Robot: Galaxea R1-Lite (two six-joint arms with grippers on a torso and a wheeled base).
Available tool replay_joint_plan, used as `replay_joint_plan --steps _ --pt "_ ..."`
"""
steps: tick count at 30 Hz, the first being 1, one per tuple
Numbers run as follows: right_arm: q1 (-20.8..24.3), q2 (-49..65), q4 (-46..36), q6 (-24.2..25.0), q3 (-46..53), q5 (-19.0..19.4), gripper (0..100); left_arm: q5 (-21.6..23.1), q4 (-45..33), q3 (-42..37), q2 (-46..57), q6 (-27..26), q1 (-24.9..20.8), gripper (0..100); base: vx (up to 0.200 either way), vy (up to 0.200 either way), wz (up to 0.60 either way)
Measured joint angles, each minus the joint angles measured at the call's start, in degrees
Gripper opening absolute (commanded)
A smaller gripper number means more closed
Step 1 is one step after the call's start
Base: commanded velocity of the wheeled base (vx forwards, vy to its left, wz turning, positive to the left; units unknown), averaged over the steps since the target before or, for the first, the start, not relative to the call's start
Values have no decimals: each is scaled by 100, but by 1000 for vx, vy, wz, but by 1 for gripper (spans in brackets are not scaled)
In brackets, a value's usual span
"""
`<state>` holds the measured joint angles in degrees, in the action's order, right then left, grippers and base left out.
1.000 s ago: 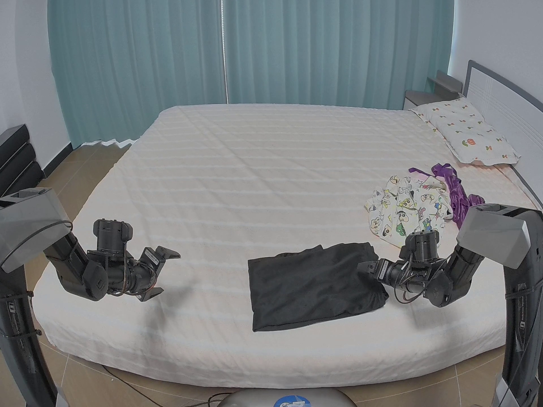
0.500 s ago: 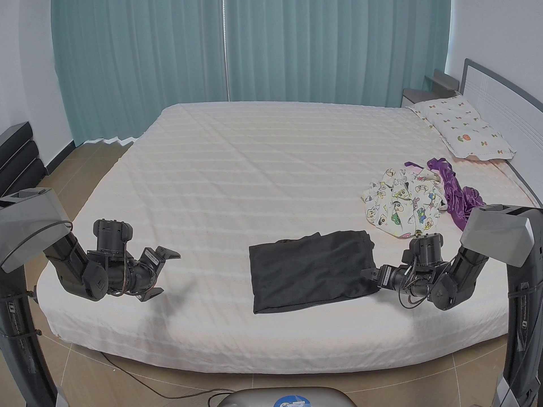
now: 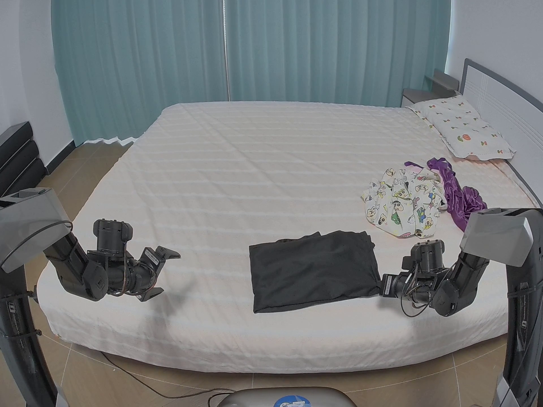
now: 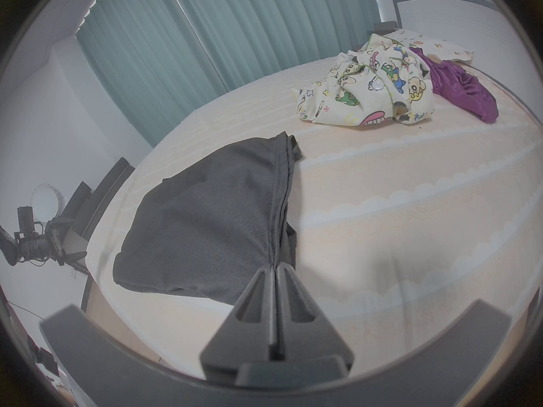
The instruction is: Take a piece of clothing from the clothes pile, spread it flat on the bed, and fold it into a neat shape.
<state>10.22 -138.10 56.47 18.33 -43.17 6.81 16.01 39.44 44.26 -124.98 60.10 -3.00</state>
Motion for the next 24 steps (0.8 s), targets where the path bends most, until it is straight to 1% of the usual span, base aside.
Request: replay_joint_plan --steps 12,13,20,24 --pt "-121 204 -28 -60 155 -6 0 0 0 2 0 0 0 100 0 0 0" --pt "-124 205 -33 -66 155 -6 100 -2 0 2 0 0 0 100 0 0 0" --pt "-129 212 -145 -143 141 -4 100 -2 2 2 -2 6 0 100 0 0 0" --pt "-129 235 -123 33 72 5 100 -9 2 6 -10 13 2 100 0 0 0"
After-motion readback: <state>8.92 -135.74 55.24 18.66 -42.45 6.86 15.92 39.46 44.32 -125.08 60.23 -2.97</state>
